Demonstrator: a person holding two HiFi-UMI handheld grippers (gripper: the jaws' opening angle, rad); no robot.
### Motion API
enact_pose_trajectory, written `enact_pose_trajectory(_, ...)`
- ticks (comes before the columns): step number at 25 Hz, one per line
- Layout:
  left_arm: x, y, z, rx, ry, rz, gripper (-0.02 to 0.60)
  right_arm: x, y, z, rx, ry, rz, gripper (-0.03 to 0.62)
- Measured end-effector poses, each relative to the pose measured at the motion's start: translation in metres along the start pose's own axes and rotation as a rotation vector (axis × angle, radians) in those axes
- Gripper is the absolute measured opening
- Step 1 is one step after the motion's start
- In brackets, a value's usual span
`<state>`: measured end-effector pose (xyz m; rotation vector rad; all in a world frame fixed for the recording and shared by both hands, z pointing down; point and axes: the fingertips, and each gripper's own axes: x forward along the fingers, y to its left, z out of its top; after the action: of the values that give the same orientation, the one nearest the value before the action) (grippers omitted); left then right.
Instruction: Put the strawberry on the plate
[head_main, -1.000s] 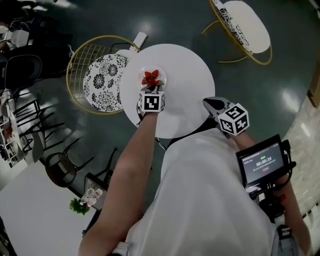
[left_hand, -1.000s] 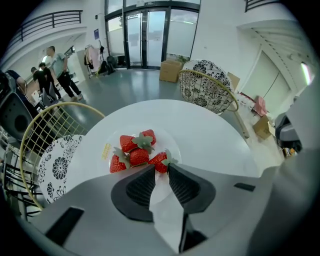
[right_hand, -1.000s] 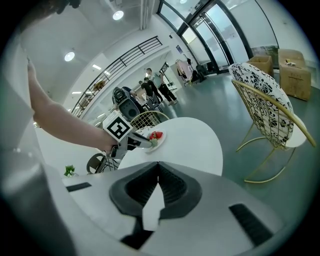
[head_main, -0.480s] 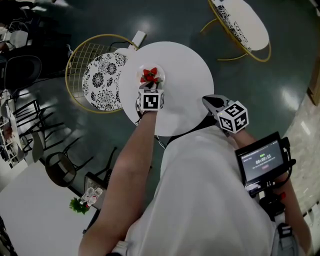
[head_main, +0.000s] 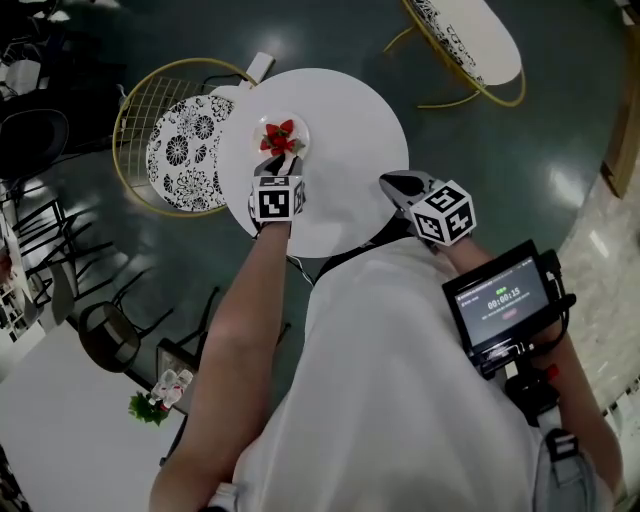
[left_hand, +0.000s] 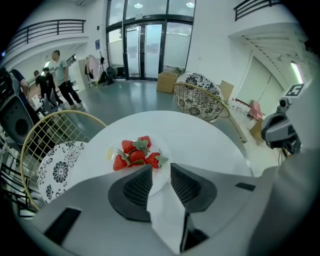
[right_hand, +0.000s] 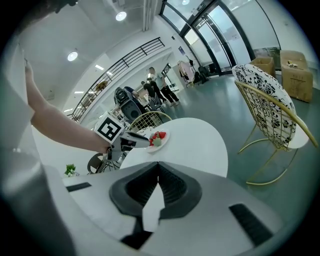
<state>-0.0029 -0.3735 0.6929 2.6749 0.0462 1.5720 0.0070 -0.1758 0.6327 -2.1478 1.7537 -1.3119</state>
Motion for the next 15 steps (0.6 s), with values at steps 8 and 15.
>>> enact_pose_trajectory(8,-0.024,-0.018,-0.009,-0.024,-0.066,-0.018,0.05,0.0,0.001,0.0,-0.017,-0.001,0.007,0.005)
enact_pose_trajectory(15,-0.062,-0.028,-0.018,-0.118,-0.201,-0.06,0.006,0.001,0.014,0.023,-0.077,-0.039,0.035,0.005)
